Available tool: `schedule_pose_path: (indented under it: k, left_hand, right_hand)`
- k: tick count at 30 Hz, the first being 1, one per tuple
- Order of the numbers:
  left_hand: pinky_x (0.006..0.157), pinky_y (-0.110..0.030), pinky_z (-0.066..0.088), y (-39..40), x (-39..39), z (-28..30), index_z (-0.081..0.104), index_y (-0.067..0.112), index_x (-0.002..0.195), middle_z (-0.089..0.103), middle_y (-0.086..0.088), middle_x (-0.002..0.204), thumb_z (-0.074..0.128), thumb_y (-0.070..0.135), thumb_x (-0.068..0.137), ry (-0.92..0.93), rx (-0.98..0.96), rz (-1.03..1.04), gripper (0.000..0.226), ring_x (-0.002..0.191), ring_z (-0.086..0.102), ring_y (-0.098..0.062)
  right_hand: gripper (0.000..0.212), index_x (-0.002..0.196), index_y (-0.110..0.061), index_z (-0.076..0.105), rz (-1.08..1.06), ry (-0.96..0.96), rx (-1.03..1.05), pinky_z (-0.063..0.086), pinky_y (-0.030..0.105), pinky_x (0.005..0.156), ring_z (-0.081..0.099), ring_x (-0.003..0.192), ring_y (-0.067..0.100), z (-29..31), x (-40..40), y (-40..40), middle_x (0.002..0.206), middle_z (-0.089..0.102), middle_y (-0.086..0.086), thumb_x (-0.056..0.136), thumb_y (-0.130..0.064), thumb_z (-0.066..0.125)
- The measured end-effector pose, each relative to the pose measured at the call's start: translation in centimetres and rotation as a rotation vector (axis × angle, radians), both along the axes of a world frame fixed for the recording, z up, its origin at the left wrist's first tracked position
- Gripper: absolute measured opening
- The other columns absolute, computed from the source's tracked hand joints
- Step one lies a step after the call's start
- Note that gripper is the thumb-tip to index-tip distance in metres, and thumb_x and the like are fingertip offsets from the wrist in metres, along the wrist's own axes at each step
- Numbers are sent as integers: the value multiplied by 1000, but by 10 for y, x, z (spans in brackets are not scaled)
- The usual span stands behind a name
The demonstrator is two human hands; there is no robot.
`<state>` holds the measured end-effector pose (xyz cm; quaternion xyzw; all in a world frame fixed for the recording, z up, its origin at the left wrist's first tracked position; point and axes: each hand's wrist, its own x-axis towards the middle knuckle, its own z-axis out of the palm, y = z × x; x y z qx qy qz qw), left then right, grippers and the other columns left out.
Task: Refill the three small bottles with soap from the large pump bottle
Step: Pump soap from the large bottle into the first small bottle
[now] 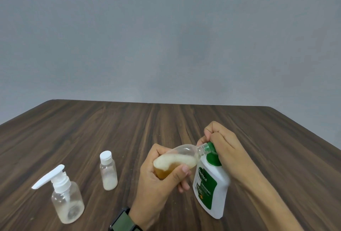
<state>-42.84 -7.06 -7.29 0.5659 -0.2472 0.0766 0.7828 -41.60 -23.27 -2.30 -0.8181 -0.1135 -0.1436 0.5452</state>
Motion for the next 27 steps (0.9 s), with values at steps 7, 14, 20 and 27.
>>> schedule_pose_path:
  k: [7, 14, 20, 27]
  left_hand:
    - [42, -27, 49, 1, -1, 4, 59, 23, 79, 69, -22, 73, 83, 43, 56, -11, -14, -2, 39, 47, 62, -27]
    - [43, -26, 50, 2, 1, 2, 59, 21, 82, 70, -19, 75, 82, 42, 58, -12, 28, -3, 39, 49, 63, -24]
    - [43, -27, 50, 2, 1, 4, 60, 25, 80, 69, -21, 77, 83, 42, 57, -12, 10, -8, 38, 49, 62, -26]
    - [43, -26, 49, 3, 1, 1, 60, 23, 79, 69, -20, 73, 83, 42, 57, -2, 25, -8, 36, 48, 62, -25]
  right_hand:
    - [17, 66, -14, 43, 30, -19, -29, 42, 40, 65, 54, 73, 33, 12, 2, -3, 79, 56, 24, 77, -24, 36]
    - [18, 63, -21, 42, 9, 3, 23, 39, 37, 59, 47, 62, 22, 1, 0, 1, 78, 56, 26, 78, -26, 36]
    - [17, 65, -14, 44, 17, -6, -21, 41, 40, 65, 51, 69, 25, 13, 4, -1, 81, 57, 27, 77, -24, 36]
    - [17, 65, -18, 43, 16, 24, 57, 39, 39, 61, 49, 62, 20, 0, 1, 1, 80, 58, 27, 78, -26, 37]
